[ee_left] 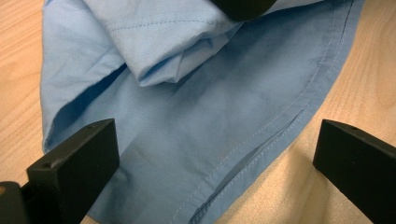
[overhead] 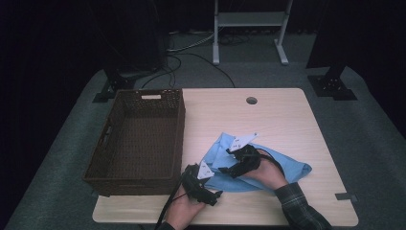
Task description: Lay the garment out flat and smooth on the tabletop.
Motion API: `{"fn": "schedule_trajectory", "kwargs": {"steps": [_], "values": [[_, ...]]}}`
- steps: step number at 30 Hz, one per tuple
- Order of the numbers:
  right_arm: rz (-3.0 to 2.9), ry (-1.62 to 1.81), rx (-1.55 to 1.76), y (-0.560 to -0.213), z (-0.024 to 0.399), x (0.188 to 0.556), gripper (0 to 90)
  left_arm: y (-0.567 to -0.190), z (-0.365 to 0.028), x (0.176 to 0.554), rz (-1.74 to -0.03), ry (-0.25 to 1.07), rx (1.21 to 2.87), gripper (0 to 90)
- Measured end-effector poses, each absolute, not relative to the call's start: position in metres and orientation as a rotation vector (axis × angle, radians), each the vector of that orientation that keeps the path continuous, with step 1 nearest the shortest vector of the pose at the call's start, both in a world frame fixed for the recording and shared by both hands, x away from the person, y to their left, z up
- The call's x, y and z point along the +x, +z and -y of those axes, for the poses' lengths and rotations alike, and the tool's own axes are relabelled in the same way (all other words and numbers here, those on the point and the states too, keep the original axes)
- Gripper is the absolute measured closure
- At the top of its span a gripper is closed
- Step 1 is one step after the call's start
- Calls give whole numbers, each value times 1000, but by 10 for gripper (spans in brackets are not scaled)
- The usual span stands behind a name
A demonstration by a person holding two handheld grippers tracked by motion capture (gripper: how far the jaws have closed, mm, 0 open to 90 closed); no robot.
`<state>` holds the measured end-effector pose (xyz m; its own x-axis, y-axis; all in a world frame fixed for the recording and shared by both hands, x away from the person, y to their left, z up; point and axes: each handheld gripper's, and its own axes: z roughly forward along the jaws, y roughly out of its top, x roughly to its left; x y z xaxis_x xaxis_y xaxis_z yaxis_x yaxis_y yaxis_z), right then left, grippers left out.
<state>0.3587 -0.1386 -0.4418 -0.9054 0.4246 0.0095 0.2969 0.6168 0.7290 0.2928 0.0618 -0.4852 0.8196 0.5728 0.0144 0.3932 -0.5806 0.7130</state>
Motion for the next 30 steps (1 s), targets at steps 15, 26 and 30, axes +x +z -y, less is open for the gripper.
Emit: {"fn": "schedule_trajectory", "kwargs": {"steps": [15,26,30], "values": [[-2706,1050,545,-467,125,359,242,-485,-62,293,-703,314,2266,0],[-2640,992,475,-468,121,351,629,-485,-62,293,-706,314,2262,0],[-2659,1008,479,-465,121,350,811,-485,-62,293,-707,313,2260,0]]}}
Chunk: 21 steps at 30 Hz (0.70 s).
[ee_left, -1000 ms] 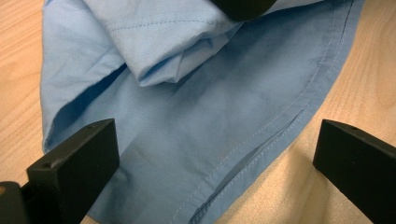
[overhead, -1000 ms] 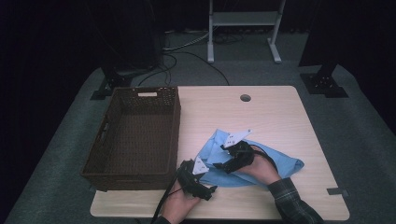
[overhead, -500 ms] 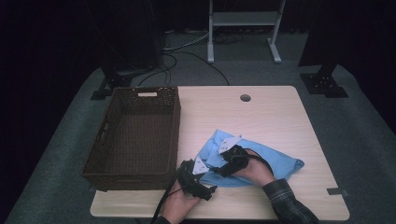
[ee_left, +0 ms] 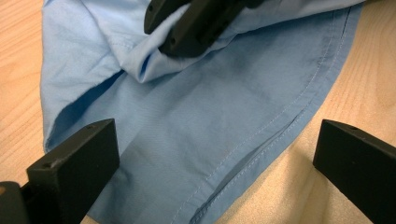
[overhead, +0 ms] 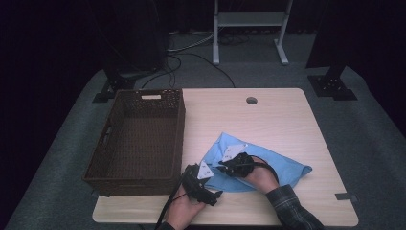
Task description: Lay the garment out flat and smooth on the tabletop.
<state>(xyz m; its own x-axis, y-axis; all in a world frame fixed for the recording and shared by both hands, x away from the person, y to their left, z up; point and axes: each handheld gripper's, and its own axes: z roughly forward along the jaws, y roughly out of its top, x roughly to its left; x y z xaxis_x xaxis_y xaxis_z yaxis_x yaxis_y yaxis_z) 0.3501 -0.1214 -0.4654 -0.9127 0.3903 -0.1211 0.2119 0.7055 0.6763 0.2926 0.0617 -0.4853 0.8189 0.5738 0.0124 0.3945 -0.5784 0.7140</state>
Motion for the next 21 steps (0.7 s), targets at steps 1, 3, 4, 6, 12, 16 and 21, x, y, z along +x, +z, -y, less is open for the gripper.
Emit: {"fn": "schedule_trajectory", "kwargs": {"steps": [1,3,4,6,12,16,21], "values": [[-2663,1019,495,-465,122,351,828,-485,-62,293,-705,313,2262,0],[-2678,1043,529,-464,125,354,843,-485,-62,293,-703,314,2265,0],[-2686,1057,550,-464,126,355,846,-485,-62,293,-703,315,2265,0],[-2692,1074,572,-463,127,357,852,-485,-62,293,-703,315,2265,0],[-2697,1121,596,-458,131,357,854,-485,-62,293,-702,314,2266,0],[-2700,1155,606,-452,135,359,856,-485,-62,293,-702,314,2266,0],[-2697,1182,606,-446,139,361,858,-485,-62,293,-702,314,2266,0]]}}
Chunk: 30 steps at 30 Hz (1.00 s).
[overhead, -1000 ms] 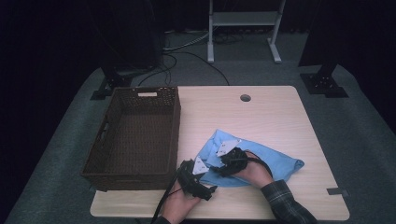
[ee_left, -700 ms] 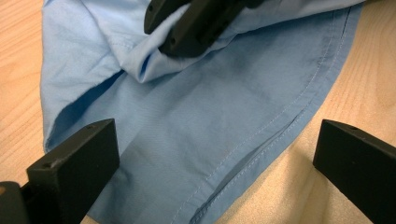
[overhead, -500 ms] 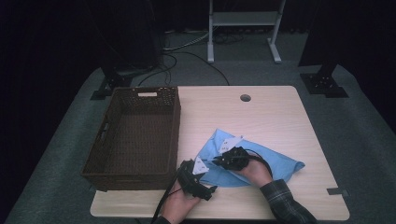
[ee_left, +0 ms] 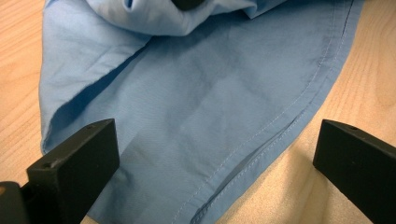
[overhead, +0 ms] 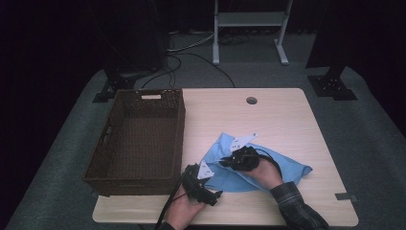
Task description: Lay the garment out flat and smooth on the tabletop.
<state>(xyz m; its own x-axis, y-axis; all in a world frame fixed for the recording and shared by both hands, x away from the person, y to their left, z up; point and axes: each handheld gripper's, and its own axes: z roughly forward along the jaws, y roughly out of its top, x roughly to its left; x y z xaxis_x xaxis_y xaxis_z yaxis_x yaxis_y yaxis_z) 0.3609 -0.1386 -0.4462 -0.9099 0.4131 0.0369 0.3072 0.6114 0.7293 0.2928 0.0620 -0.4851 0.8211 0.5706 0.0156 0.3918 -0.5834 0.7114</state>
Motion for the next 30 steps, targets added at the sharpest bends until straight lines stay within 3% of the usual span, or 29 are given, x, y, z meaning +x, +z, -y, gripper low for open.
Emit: {"fn": "schedule_trajectory", "kwargs": {"steps": [30], "values": [[-2619,1238,614,-408,156,368,864,-485,-62,293,-702,313,2268,0]]}}
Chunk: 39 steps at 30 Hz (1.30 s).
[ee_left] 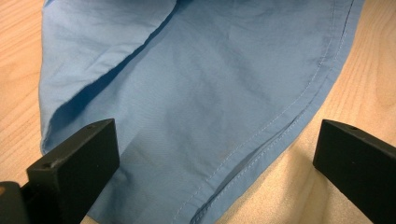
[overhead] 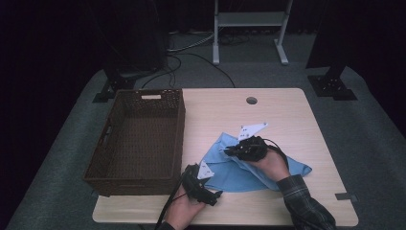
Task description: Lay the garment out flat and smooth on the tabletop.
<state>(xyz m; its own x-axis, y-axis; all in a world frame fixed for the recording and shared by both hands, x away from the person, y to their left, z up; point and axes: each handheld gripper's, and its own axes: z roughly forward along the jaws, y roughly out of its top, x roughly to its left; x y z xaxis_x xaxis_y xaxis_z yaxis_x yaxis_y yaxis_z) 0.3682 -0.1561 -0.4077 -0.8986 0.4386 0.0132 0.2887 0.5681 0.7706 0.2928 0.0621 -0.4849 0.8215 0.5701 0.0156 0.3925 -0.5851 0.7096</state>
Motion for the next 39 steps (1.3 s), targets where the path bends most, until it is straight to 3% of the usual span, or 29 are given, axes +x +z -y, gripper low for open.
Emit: {"fn": "schedule_trajectory", "kwargs": {"steps": [39], "values": [[-2530,1233,635,-369,173,389,865,-485,-62,293,-702,315,2265,0]]}}
